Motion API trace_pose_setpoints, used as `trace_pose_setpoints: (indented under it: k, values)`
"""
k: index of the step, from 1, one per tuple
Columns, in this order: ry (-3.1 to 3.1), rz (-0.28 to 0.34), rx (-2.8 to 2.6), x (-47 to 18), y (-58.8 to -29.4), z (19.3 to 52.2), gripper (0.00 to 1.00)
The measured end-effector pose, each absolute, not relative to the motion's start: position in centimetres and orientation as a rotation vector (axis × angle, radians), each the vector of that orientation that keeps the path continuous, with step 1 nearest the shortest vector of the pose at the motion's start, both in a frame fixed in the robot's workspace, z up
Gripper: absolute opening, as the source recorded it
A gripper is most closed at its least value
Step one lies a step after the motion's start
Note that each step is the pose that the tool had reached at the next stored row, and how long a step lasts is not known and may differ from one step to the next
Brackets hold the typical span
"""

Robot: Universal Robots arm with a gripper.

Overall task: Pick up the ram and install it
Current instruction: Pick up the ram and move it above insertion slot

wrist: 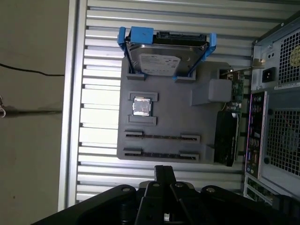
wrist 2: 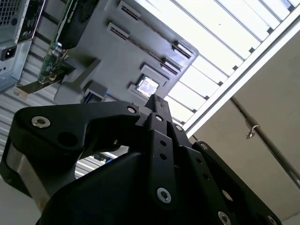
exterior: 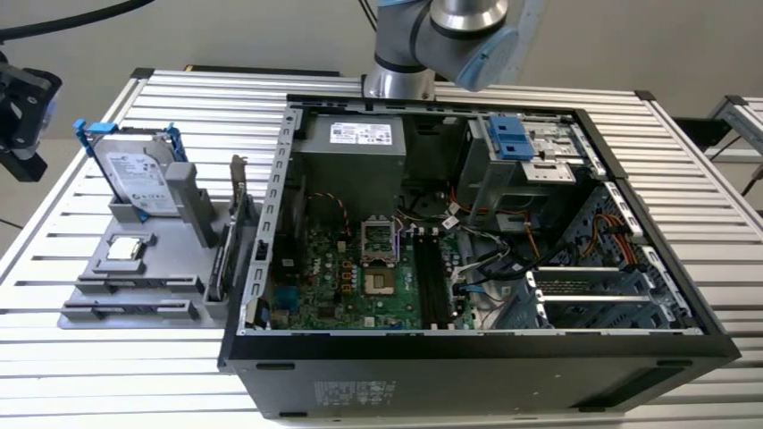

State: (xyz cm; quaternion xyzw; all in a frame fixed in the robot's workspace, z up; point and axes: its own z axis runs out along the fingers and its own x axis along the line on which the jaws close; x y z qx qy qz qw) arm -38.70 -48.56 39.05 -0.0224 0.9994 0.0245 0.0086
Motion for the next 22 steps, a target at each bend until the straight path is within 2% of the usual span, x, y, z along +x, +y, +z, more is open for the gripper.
trace_pose_setpoints:
  k: [22]
  values:
    - [3.123,0.076,-0.08,-38.72,-48.56,39.05,0.0]
